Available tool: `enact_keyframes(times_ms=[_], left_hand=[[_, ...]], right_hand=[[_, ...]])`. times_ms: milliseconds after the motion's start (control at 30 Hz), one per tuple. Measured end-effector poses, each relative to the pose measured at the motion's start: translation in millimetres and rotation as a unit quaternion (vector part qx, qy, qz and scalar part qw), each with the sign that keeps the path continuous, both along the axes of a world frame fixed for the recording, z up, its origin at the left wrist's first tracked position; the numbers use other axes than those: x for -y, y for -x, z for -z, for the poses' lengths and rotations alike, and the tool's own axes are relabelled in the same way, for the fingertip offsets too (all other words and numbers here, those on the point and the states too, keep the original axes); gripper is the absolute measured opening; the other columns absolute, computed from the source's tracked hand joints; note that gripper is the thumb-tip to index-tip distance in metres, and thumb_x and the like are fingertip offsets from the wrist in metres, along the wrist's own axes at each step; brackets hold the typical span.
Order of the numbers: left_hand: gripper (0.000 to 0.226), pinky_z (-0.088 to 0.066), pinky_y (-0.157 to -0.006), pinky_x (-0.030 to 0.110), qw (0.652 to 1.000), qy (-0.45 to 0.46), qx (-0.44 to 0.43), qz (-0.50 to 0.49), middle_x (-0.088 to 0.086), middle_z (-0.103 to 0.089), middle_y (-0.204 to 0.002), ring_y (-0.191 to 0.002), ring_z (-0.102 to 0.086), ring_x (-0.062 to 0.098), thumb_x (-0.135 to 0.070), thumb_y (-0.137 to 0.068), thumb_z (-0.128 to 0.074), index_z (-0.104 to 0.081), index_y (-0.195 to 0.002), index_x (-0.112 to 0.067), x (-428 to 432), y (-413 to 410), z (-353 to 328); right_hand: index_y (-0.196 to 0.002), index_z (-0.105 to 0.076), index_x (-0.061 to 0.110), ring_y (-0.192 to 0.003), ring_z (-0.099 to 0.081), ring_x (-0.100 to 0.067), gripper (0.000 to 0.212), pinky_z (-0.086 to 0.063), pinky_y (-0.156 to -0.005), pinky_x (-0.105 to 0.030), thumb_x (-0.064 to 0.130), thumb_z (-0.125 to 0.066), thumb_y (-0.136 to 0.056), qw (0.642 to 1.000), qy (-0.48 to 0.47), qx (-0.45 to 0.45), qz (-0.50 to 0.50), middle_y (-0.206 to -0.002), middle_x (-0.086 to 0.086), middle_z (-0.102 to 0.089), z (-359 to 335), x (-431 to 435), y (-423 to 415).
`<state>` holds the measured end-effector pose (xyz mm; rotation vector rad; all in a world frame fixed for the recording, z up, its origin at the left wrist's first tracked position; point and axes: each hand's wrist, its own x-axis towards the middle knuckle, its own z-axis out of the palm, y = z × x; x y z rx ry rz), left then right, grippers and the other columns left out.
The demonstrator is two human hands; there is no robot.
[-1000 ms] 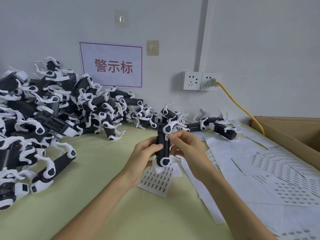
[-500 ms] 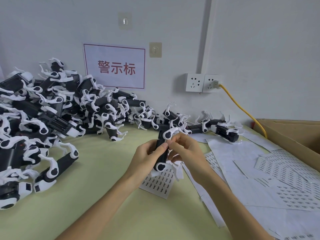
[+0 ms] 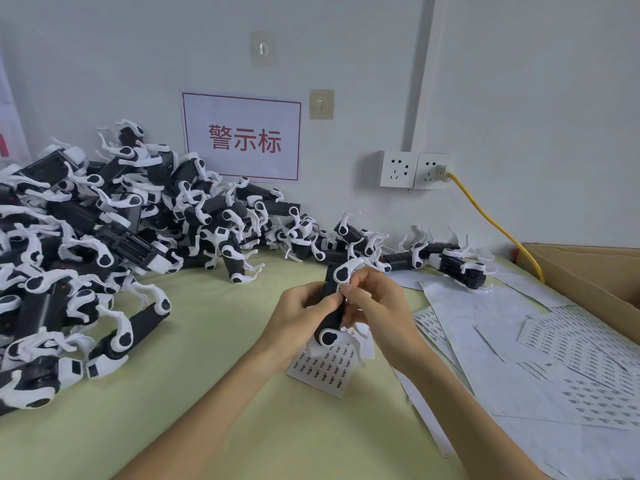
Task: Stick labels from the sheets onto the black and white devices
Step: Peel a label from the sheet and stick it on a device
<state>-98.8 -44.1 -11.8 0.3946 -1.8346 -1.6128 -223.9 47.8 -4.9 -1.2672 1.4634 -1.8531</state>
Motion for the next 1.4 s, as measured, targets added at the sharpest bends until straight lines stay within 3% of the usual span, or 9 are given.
enact_keyframes(times_ms=[167, 333, 467, 600, 767, 900, 1100, 1267, 1400], left_hand=[[0.031, -0.050, -0.060, 0.021, 0.999, -0.041, 0.027, 0.007, 0.005, -0.067, -0.071, -0.066, -0.063, 0.016, -0.010, -0.100, -0.055, -0.072, -0.076, -0.016, -2.4, -2.5, -3.7], [0.041, -0.051, -0.067, 0.029, 0.992, -0.115, 0.031, 0.049, 0.010, -0.064, -0.080, -0.075, -0.061, 0.024, -0.046, -0.098, -0.059, -0.069, -0.086, -0.008, -4.7, -4.2, -7.3], [0.044, -0.044, -0.043, 0.021, 0.988, -0.148, 0.029, 0.021, 0.008, -0.060, -0.072, -0.053, -0.058, 0.017, -0.046, -0.101, -0.056, -0.066, -0.085, -0.007, -6.9, -3.3, -7.9], [0.042, -0.040, -0.041, 0.021, 0.982, -0.184, 0.031, 0.018, 0.010, -0.054, -0.069, -0.052, -0.052, 0.020, -0.040, -0.102, -0.054, -0.061, -0.080, -0.005, -6.5, -4.6, -8.9], [0.039, -0.045, -0.044, 0.019, 0.975, -0.217, 0.042, -0.011, 0.008, -0.064, -0.069, -0.053, -0.062, 0.017, -0.038, -0.098, -0.057, -0.071, -0.070, -0.015, -7.8, -5.7, -11.5], [0.035, -0.049, -0.046, 0.019, 0.976, -0.209, 0.042, -0.041, 0.009, -0.072, -0.077, -0.060, -0.069, 0.018, -0.040, -0.097, -0.059, -0.076, -0.081, -0.014, -7.4, -5.4, -12.3], [0.038, -0.051, -0.049, 0.023, 0.969, -0.231, 0.034, -0.076, 0.013, -0.070, -0.083, -0.065, -0.072, 0.024, -0.038, -0.100, -0.059, -0.070, -0.094, -0.002, -3.4, -4.4, -10.4], [0.036, -0.043, -0.072, 0.035, 0.970, -0.215, 0.068, -0.087, 0.007, -0.073, -0.084, -0.072, -0.074, 0.022, -0.042, -0.099, -0.057, -0.071, -0.092, -0.009, -0.7, -1.5, -8.3], [0.039, -0.038, -0.067, 0.033, 0.959, -0.262, 0.085, -0.073, 0.005, -0.076, -0.087, -0.082, -0.068, 0.025, -0.047, -0.095, -0.057, -0.073, -0.101, -0.011, 2.8, 0.1, -5.8]], right_hand=[[-0.075, -0.056, 0.015, -0.052, -0.058, -0.023, 0.026, -0.052, -0.053, -0.029, 0.000, -0.058, -0.096, 1.000, -0.004, 0.024, -0.018, -0.065, -0.001, -0.058, -1.1, -0.6, 0.9], [-0.083, -0.053, 0.007, -0.056, -0.058, -0.024, 0.019, -0.050, -0.053, -0.027, -0.002, -0.055, -0.099, 0.999, -0.009, 0.042, -0.028, -0.065, -0.003, -0.057, -2.2, -2.1, 0.4], [-0.093, -0.053, 0.006, -0.060, -0.059, -0.025, 0.012, -0.051, -0.059, -0.033, -0.005, -0.054, -0.096, 0.996, 0.005, 0.057, -0.064, -0.073, -0.004, -0.059, -1.4, -1.8, -2.2], [-0.103, -0.053, 0.006, -0.063, -0.060, -0.026, 0.024, -0.053, -0.062, -0.033, 0.012, -0.061, -0.082, 0.995, 0.002, 0.065, -0.077, -0.082, -0.005, -0.060, -1.1, -0.8, -5.7], [-0.111, -0.053, 0.004, -0.062, -0.060, -0.028, 0.032, -0.052, -0.065, -0.040, 0.013, -0.062, -0.081, 0.995, -0.005, 0.056, -0.081, -0.084, -0.008, -0.059, -0.4, 0.1, -5.3], [-0.106, -0.055, 0.006, -0.057, -0.060, -0.025, 0.029, -0.043, -0.069, -0.047, 0.011, -0.063, -0.079, 0.996, 0.001, 0.058, -0.070, -0.079, -0.004, -0.060, 1.4, 0.8, -5.4], [-0.106, -0.055, 0.008, -0.057, -0.054, -0.021, 0.033, -0.047, -0.061, -0.033, 0.011, -0.063, -0.074, 0.996, 0.039, 0.081, -0.010, -0.083, -0.006, -0.059, -1.0, 1.1, -0.8], [-0.103, -0.056, 0.008, -0.057, -0.054, -0.017, 0.031, -0.046, -0.055, -0.025, 0.013, -0.062, -0.073, 0.990, 0.083, 0.100, 0.059, -0.081, -0.001, -0.060, -2.1, -0.9, 5.4], [-0.104, -0.059, 0.011, -0.066, -0.059, -0.017, 0.030, -0.047, -0.061, -0.027, 0.019, -0.063, -0.076, 0.988, 0.072, 0.105, 0.086, -0.091, -0.005, -0.062, -2.6, -2.8, 13.2]])
